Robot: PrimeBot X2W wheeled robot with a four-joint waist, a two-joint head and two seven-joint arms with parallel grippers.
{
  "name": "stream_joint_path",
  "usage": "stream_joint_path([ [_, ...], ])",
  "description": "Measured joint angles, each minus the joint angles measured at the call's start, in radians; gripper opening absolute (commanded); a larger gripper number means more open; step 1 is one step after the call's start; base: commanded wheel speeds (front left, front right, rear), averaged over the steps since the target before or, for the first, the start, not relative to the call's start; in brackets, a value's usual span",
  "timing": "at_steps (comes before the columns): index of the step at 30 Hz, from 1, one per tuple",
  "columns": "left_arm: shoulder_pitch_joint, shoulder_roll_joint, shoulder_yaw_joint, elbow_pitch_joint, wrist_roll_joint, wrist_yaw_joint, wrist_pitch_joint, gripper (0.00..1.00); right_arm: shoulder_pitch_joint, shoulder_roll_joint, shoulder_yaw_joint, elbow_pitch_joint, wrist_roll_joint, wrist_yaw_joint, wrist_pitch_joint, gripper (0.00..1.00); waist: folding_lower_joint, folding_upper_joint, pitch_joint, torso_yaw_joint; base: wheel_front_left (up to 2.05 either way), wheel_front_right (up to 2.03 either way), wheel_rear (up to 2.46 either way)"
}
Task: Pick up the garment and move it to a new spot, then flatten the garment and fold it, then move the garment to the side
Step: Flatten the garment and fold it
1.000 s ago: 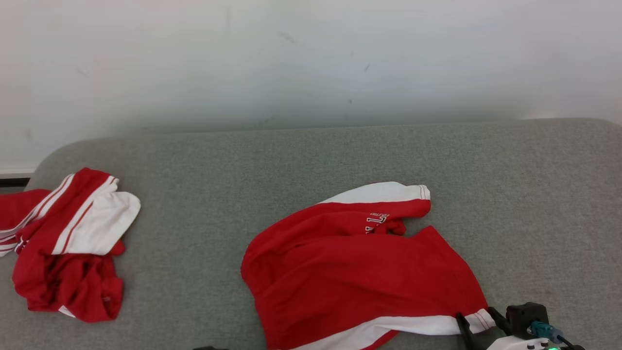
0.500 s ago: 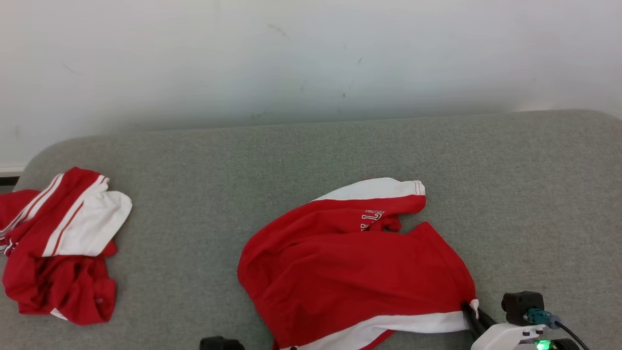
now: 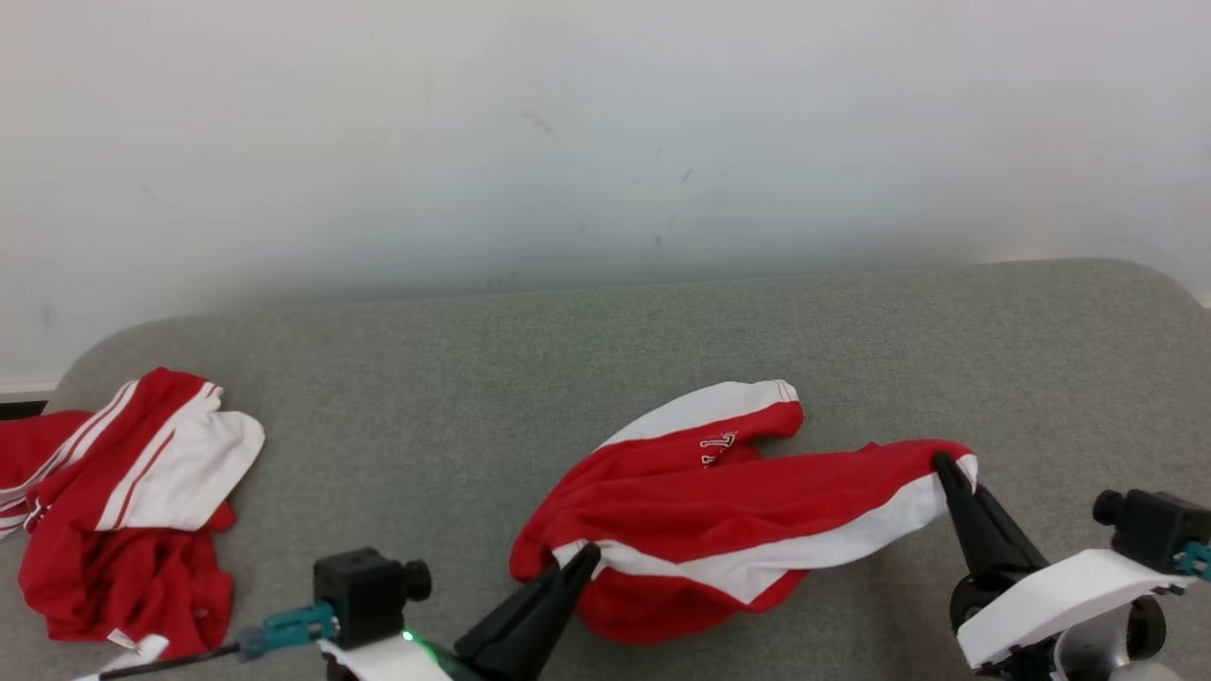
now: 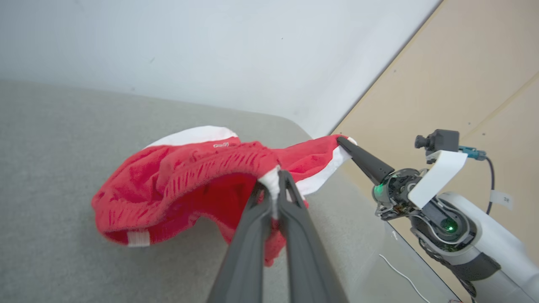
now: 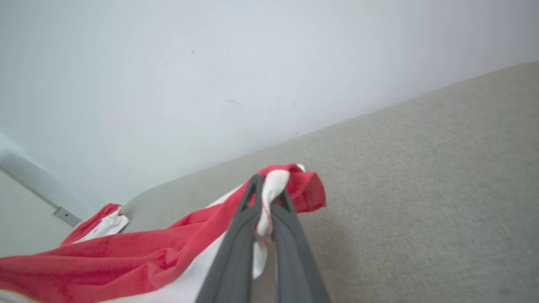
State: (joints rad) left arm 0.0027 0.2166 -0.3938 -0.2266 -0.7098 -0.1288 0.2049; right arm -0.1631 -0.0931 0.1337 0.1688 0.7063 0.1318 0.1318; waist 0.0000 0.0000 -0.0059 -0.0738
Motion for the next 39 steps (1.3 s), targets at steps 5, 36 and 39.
stream_joint_path([
  [5,-0.052,0.008,0.041,-0.162,-0.087,0.002,0.055,0.00,0.049,-0.004,-0.062,-0.239,0.123,0.000,0.060,0.00,0.0000,0.0000,-0.016,-0.019,0.00,0.00,0.00],
  [36,-0.773,0.089,0.134,-0.086,-0.222,0.129,0.395,0.00,-0.397,0.043,-0.316,-0.420,0.280,-0.002,0.249,0.00,0.0001,0.0000,0.293,-0.167,0.00,0.00,0.00],
  [39,-0.939,0.074,0.127,0.054,-0.162,0.112,0.371,0.00,-0.623,0.043,-0.312,-0.260,0.190,-0.002,0.234,0.00,0.0002,0.0000,0.362,-0.164,0.00,0.00,0.00],
])
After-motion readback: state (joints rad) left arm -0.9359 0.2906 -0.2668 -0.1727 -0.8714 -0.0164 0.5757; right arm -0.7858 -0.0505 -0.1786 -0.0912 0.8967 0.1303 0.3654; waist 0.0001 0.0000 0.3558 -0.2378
